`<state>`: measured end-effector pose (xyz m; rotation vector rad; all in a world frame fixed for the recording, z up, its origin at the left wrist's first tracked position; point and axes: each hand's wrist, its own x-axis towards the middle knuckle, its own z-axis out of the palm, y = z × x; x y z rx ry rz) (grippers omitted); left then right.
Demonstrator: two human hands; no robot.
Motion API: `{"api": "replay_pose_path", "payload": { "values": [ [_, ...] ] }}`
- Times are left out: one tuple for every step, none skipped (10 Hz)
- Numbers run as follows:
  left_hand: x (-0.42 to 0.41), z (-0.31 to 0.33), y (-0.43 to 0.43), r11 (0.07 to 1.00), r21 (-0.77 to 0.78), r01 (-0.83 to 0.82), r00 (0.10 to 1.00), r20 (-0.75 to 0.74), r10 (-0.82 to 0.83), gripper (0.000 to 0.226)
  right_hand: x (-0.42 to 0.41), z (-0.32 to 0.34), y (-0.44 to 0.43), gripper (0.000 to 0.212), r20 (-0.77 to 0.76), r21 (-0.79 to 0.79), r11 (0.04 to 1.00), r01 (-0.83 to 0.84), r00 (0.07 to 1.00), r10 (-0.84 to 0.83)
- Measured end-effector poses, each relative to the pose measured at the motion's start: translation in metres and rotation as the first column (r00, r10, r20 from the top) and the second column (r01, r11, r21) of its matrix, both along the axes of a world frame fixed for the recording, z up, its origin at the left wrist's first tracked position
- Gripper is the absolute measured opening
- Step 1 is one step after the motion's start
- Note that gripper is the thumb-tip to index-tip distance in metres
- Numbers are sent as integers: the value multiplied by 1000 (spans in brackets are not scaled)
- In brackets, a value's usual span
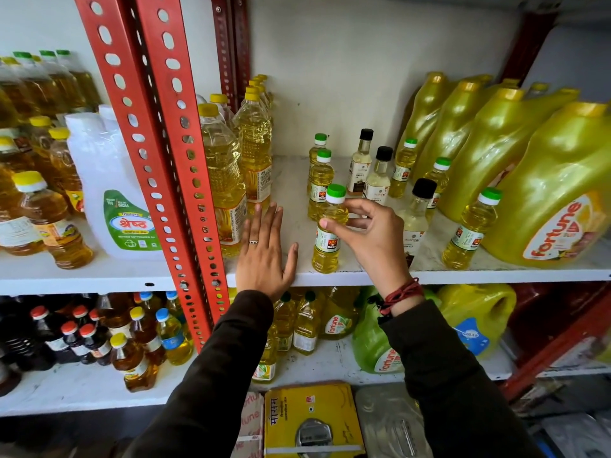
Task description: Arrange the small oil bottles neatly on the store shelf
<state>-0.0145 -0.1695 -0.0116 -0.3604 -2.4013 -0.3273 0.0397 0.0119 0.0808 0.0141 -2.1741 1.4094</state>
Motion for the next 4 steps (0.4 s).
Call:
{"api": "replay_pose_path", "payload": {
  "values": [
    [0, 1, 0, 1000, 1, 0, 1000, 9, 0, 75, 3, 0, -2, 48, -12, 11, 1000, 11, 1000, -11],
    [-1, -1, 0, 1000, -4, -4, 1000, 13, 4, 75, 4, 0, -3, 49, -32, 39, 999, 20, 999, -19],
    [1, 3, -1, 1000, 15, 0, 999, 36, -1, 75, 6, 1, -4, 52, -48, 59, 998, 9, 999, -7],
    [1, 2, 0, 998, 70, 11, 999, 31, -14, 74, 9, 2, -4, 55, -78, 35, 999, 38, 996, -35]
  ]
}}
